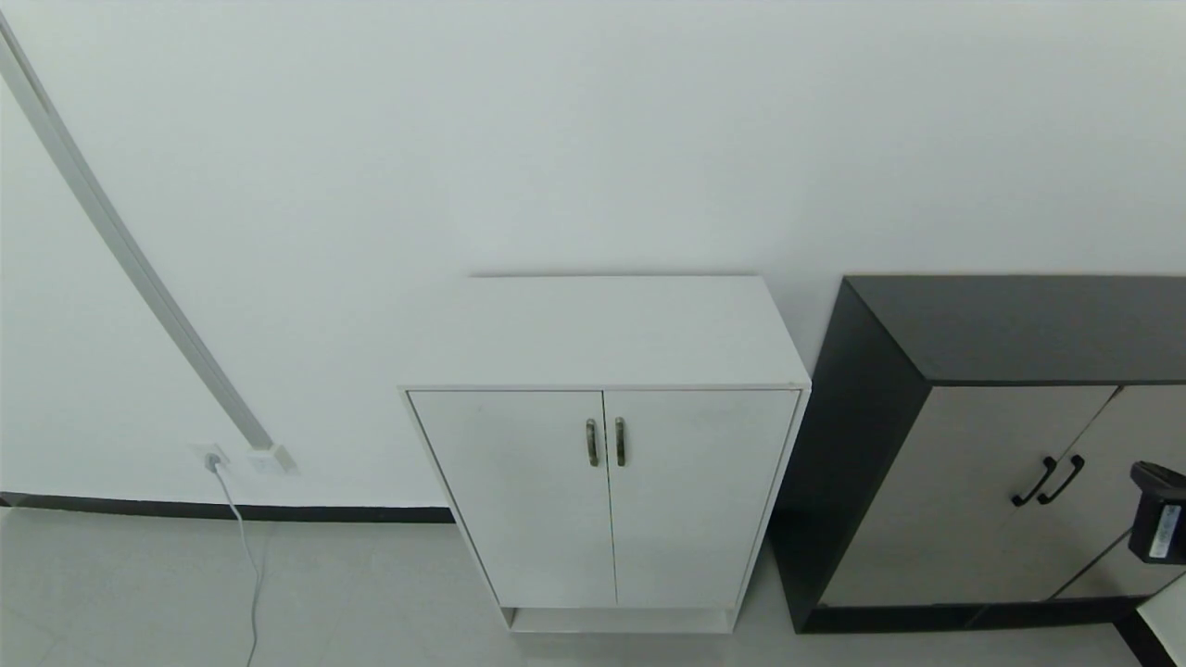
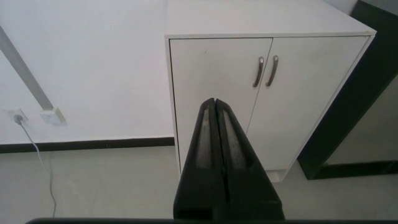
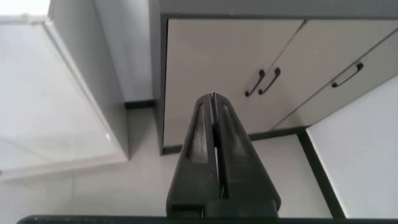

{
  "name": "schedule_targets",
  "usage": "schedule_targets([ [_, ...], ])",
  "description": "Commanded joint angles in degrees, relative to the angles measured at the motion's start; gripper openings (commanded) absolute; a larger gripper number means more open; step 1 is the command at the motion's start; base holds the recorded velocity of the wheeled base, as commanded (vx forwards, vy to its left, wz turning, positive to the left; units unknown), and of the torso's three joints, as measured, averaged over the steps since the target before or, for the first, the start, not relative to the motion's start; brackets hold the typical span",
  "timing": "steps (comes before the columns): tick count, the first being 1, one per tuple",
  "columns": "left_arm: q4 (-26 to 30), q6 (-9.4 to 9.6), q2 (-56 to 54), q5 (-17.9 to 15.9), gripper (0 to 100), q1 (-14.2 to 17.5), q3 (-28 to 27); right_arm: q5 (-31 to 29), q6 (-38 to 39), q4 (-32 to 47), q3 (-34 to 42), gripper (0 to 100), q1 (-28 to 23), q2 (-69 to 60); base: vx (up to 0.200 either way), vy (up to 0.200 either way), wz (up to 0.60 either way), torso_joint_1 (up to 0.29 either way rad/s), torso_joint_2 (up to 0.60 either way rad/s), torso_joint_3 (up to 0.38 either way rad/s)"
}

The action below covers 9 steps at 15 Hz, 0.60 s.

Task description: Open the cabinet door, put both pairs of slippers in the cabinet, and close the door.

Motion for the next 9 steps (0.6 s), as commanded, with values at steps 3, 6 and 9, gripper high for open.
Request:
schedule_targets([
  [3, 0.0, -0.04, 0.1, 0.0, 0, 0.0, 0.0, 5.7, -1.6, 19.7, -0.1, 0, 0.0, -21.3, 0.000, 0.000, 0.00, 0.000, 0.00, 0.000],
  [6, 0.0, -0.04, 0.1, 0.0, 0, 0.0, 0.0, 10.6, -2.7, 31.9, 0.0, 0, 0.2, -29.6, 0.000, 0.000, 0.00, 0.000, 0.00, 0.000],
  [9, 0.0, -0.04, 0.1, 0.0, 0, 0.0, 0.0, 14.0, -2.6, 39.2, 2.3, 0, 0.2, -32.5, 0.000, 0.000, 0.00, 0.000, 0.00, 0.000],
])
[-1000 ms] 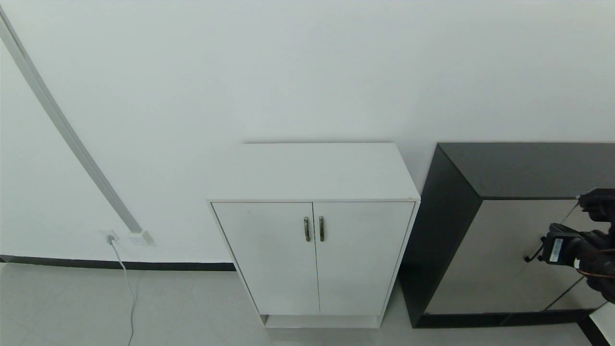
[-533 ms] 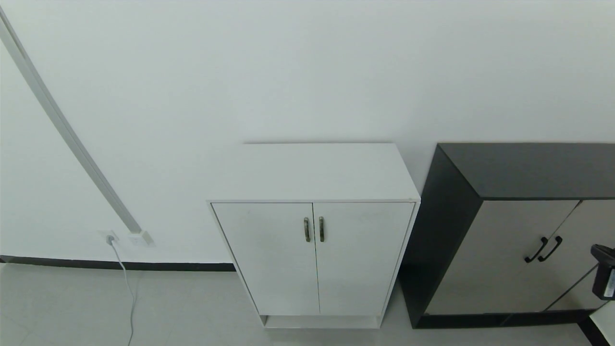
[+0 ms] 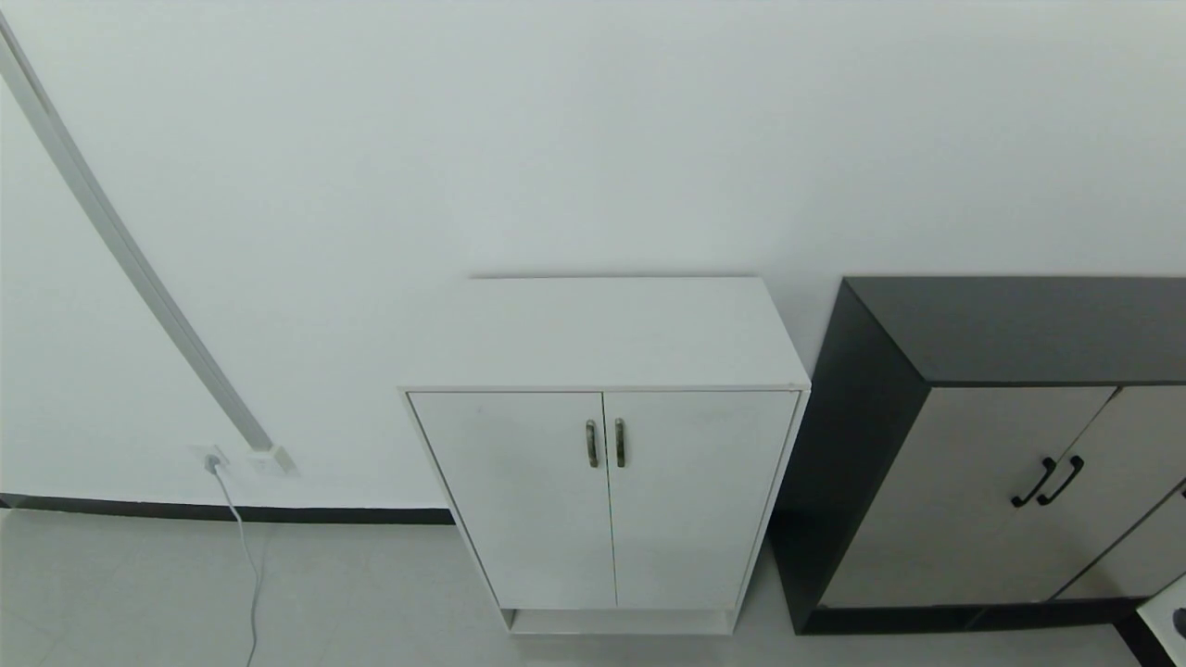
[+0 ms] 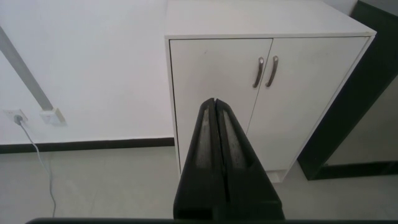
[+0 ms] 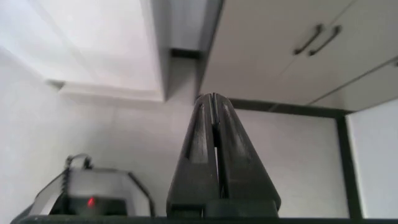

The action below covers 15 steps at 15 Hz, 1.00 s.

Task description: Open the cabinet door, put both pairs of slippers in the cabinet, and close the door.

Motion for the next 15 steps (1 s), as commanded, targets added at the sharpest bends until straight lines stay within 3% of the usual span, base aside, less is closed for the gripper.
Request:
schedule_targets([
  [1, 0.0, -0.04, 0.1, 0.0, 0, 0.0, 0.0, 0.7, 0.0, 0.6, 3.0, 0, 0.2, -3.2, 0.000, 0.000, 0.00, 0.000, 0.00, 0.000],
  [5, 0.0, -0.04, 0.1, 0.0, 0, 0.0, 0.0, 1.6, 0.0, 0.7, 9.5, 0, 0.4, -2.4, 0.000, 0.000, 0.00, 0.000, 0.00, 0.000],
  [9, 0.0, -0.04, 0.1, 0.0, 0, 0.0, 0.0, 2.5, 0.2, 2.8, 9.8, 0, 0.6, -2.7, 0.000, 0.000, 0.00, 0.000, 0.00, 0.000],
  [11, 0.0, -0.04, 0.1, 0.0, 0, 0.0, 0.0, 4.4, 0.9, 7.5, 9.8, 0, 0.6, -3.4, 0.000, 0.000, 0.00, 0.000, 0.00, 0.000],
  [15, 0.0, -0.04, 0.1, 0.0, 0, 0.0, 0.0, 5.1, 6.7, 9.4, 9.8, 0, 2.2, -3.5, 0.000, 0.000, 0.00, 0.000, 0.00, 0.000],
])
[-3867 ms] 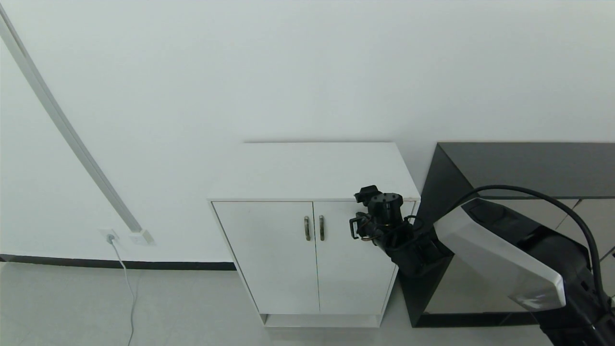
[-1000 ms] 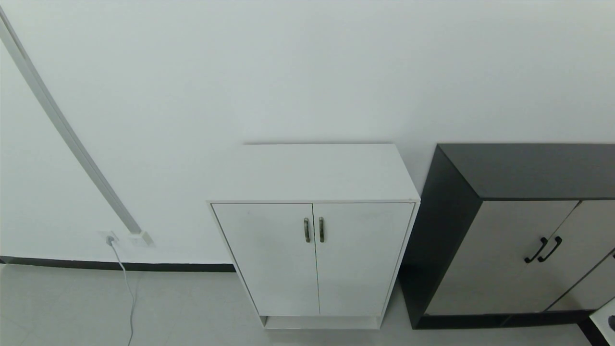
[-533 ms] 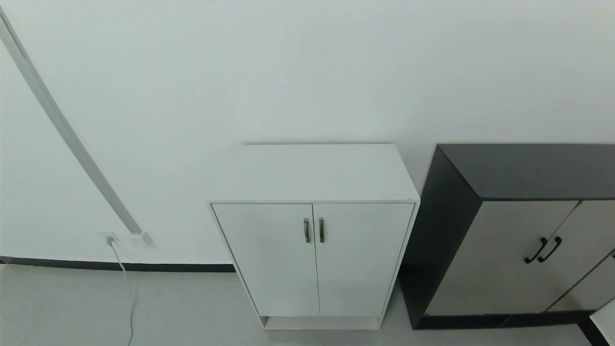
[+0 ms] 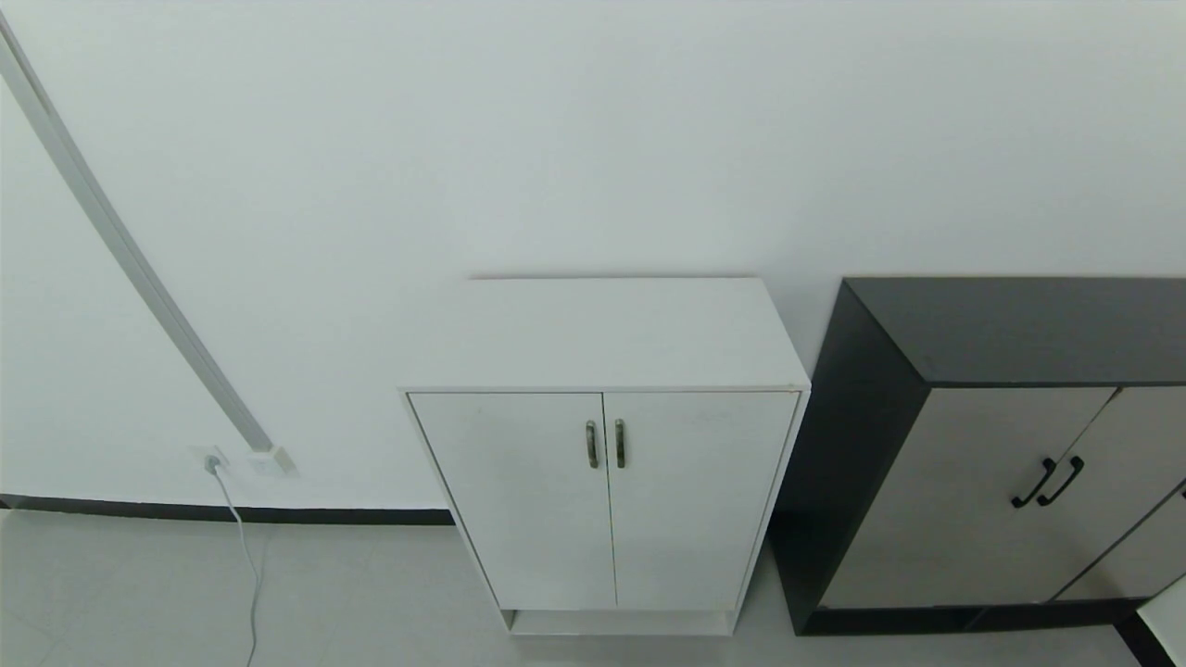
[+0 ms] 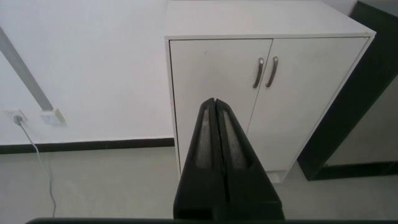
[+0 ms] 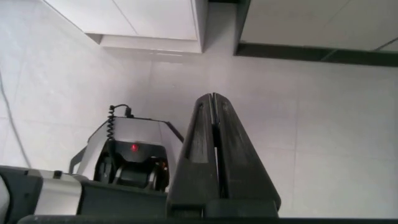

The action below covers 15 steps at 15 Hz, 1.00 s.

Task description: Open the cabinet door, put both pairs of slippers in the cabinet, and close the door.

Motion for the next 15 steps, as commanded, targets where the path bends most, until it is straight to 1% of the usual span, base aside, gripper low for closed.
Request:
schedule_targets([
  [1, 0.0, -0.02, 0.1, 0.0, 0, 0.0, 0.0, -0.1, 0.3, 0.0, 0.0, 0, 0.0, -0.2, 0.000, 0.000, 0.00, 0.000, 0.00, 0.000],
  [3, 0.0, -0.02, 0.1, 0.0, 0, 0.0, 0.0, -0.1, 0.3, 0.0, 0.0, 0, -1.4, -0.8, 0.000, 0.000, 0.00, 0.000, 0.00, 0.000],
  [5, 0.0, -0.02, 0.1, 0.0, 0, 0.0, 0.0, -0.2, 0.3, 0.0, 0.0, 0, -4.8, -2.3, 0.000, 0.000, 0.00, 0.000, 0.00, 0.000],
  [6, 0.0, -0.02, 0.1, 0.0, 0, 0.0, 0.0, -0.2, 0.3, 0.0, 0.0, 0, -5.7, -4.6, 0.000, 0.000, 0.00, 0.000, 0.00, 0.000],
  [9, 0.0, -0.02, 0.1, 0.0, 0, 0.0, 0.0, -0.2, 0.3, 0.0, 0.0, 0, -6.1, -12.7, 0.000, 0.000, 0.00, 0.000, 0.00, 0.000],
  [12, 0.0, -0.02, 0.1, 0.0, 0, 0.0, 0.0, -0.2, 0.3, 0.0, 0.0, 0, -6.1, -17.4, 0.000, 0.000, 0.00, 0.000, 0.00, 0.000],
  [15, 0.0, -0.02, 0.1, 0.0, 0, 0.0, 0.0, -0.2, 0.3, 0.0, 0.0, 0, -5.9, -26.6, 0.000, 0.000, 0.00, 0.000, 0.00, 0.000],
])
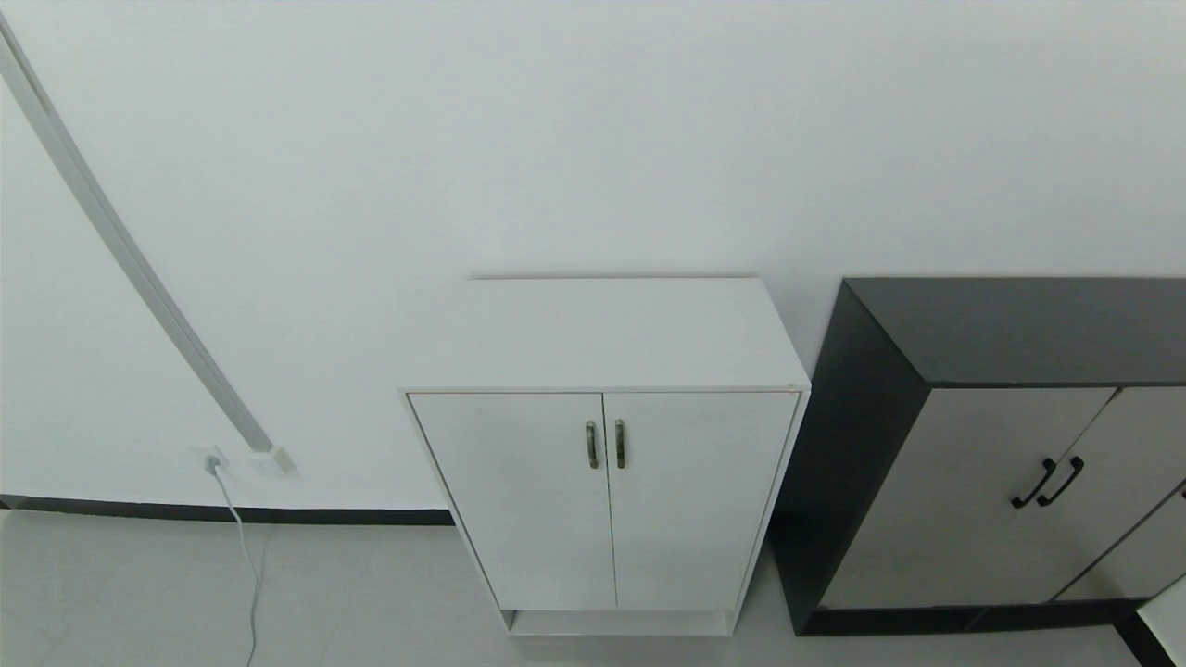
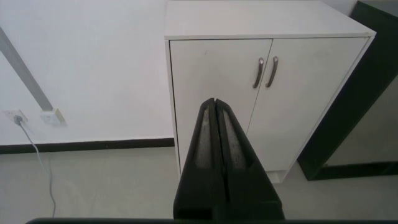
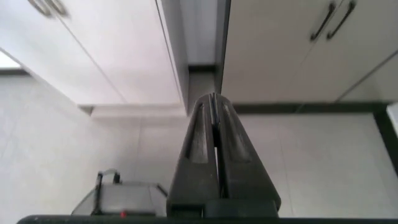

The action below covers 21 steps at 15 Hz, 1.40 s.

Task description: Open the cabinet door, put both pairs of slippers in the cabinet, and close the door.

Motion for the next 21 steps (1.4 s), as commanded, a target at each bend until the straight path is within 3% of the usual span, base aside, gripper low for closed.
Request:
schedule_targets([
  [1, 0.0, -0.02, 0.1, 0.0, 0, 0.0, 0.0, 0.0, 0.0, 0.0, 0.0, 0, 0.5, -9.4, 0.000, 0.000, 0.00, 0.000, 0.00, 0.000],
  [6, 0.0, -0.02, 0.1, -0.1, 0, 0.0, 0.0, 0.0, 0.0, -0.1, 0.0, 0, 2.5, -17.5, 0.000, 0.000, 0.00, 0.000, 0.00, 0.000],
  [11, 0.0, -0.02, 0.1, -0.1, 0, 0.0, 0.0, -1.3, 2.2, -0.1, 0.0, 0, 2.6, -17.8, 0.000, 0.000, 0.00, 0.000, 0.00, 0.000],
  [16, 0.0, -0.02, 0.1, 0.0, 0, 0.0, 0.0, -7.5, 5.3, -0.5, 0.0, 0, 2.5, -17.9, 0.000, 0.000, 0.00, 0.000, 0.00, 0.000],
  [21, 0.0, 0.24, 0.1, -0.2, 0, 0.0, 0.0, -7.7, 5.2, -0.5, 0.0, 0, 2.6, -17.9, 0.000, 0.000, 0.00, 0.000, 0.00, 0.000],
])
